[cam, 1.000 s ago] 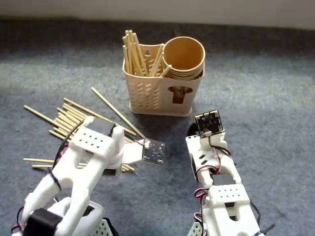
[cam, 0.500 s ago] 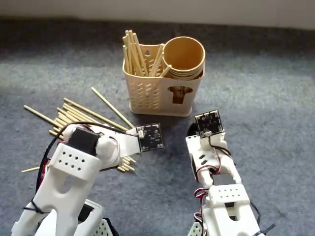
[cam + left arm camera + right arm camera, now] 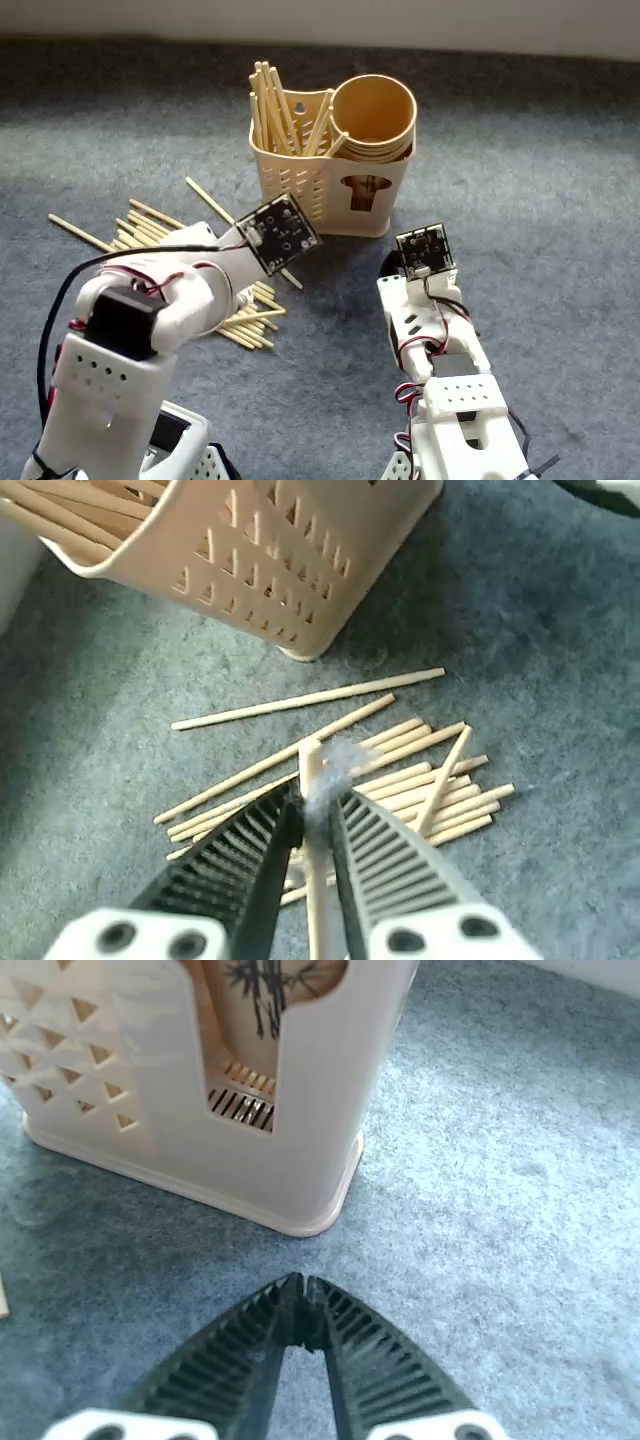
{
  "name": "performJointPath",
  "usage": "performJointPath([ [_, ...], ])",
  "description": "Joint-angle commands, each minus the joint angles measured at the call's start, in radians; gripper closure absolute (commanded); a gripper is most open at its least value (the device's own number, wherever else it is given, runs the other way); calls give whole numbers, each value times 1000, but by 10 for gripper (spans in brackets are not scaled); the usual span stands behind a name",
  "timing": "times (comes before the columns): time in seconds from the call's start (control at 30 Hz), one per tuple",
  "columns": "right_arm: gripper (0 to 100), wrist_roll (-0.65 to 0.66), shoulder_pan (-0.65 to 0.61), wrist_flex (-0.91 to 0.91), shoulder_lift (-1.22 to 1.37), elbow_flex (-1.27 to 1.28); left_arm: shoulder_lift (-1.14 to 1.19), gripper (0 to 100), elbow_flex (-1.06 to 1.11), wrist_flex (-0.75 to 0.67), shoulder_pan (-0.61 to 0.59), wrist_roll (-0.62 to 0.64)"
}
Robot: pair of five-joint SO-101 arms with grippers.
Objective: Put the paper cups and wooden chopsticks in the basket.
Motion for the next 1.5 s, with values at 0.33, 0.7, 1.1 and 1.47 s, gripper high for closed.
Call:
performJointPath([
  [0.33,975,8,5,1,-16,-12,-81,994,-199,-201,8,356],
  [0.7,975,8,5,1,-15,-10,-82,994,-200,-560,10,571],
  [1.1,975,8,-21,1,-15,-12,-79,994,-259,-761,8,641],
  [1.47,975,8,-27,1,-15,-10,-74,994,-308,-967,8,634],
])
